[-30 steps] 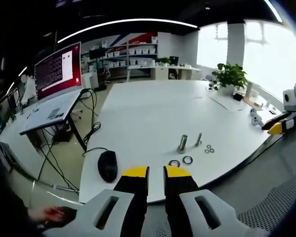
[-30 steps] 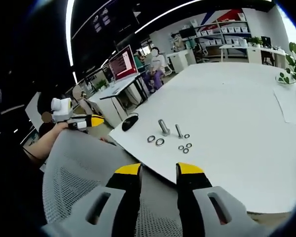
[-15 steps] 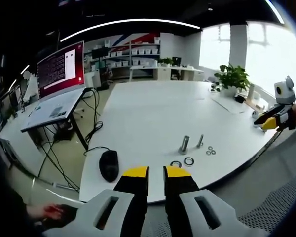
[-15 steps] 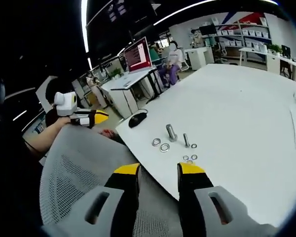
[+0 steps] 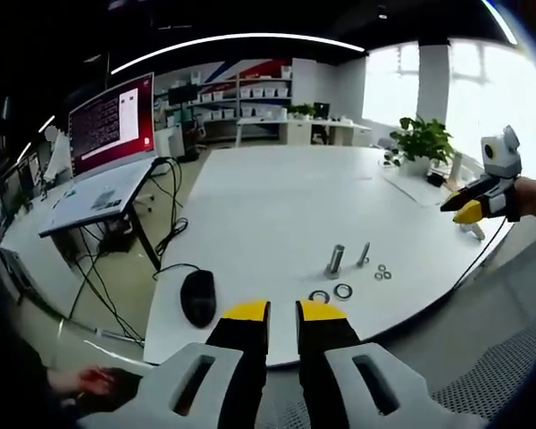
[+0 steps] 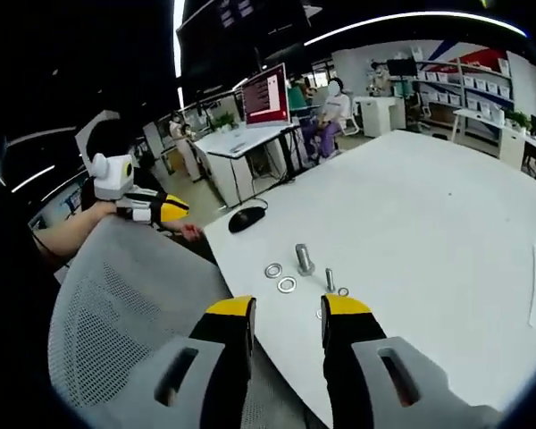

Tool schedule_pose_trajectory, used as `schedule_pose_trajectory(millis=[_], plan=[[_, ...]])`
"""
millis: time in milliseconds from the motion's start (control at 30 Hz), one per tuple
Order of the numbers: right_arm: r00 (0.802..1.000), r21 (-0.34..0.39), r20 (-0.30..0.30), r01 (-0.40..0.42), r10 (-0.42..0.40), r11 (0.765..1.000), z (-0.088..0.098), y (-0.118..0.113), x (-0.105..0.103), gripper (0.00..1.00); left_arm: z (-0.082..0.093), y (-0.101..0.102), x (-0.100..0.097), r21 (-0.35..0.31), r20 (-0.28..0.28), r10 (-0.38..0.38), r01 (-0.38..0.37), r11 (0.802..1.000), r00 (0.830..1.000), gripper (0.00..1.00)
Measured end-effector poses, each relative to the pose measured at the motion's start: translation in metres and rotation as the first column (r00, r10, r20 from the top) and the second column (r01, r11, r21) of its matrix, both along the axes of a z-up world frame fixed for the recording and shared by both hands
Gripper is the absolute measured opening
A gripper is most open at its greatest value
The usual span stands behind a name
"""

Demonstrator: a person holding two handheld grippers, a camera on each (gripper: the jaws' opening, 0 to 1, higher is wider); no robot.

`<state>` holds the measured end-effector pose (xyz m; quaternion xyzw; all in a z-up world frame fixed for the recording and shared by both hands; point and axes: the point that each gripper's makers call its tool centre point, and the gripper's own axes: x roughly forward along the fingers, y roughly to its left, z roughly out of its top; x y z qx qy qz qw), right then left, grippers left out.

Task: Place the washer onto the threaded stud by aligning its center hole with the stud, sliding it down to the base, and recovering from edge contact or off-axis alignment until the washer reaches the visible bottom stop.

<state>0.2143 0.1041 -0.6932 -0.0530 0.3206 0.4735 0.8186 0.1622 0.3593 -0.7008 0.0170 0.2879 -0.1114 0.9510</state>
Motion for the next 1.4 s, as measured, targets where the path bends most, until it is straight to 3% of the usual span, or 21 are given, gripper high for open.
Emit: schedule_pose_trajectory(millis=[433,800,867,900,1100,1267,1400], plan=[[0.995,-0.114,-0.031,-0.099,0.096,0.989,-0.038,-0.005,0.019,0.32,0.001,0.001,0.001,-0.006,0.009,0.007,-0.007,1.0,1.0,0.09],[0.983,-0.195,-0.079,-0.18,0.168,0.964,-0.066,-0.004,0.016,0.32,-0.002,0.002,0.001,-0.007,-0.001,0.004,-0.004,1.0,1.0,0.09],[0.976,-0.268,-0.098,-0.214,0.195,0.939,-0.076,-0.014,0.015,0.31,-0.001,0.002,0.001,-0.008,0.002,0.007,-0.007,1.0,1.0,0.09],[0.972,-0.283,-0.08,-0.235,0.221,0.93,-0.079,-0.014,0.017,0.31,-0.001,0.002,0.001,-0.008,0.003,0.008,-0.008,1.0,1.0,0.09],[0.965,-0.296,-0.108,-0.262,0.24,0.919,-0.087,-0.01,0.012,0.31,0.0,0.001,0.0,-0.009,0.005,0.011,-0.011,1.0,1.0,0.09],[0.955,-0.328,-0.119,-0.296,0.271,0.897,-0.096,-0.008,0.013,0.32,0.001,0.0,0.0,-0.01,0.006,0.011,-0.011,1.0,1.0,0.09],[0.946,-0.38,-0.126,-0.323,0.298,0.867,-0.108,-0.01,0.019,0.3,0.0,0.002,0.0,-0.011,0.006,0.016,-0.016,1.0,1.0,0.09]])
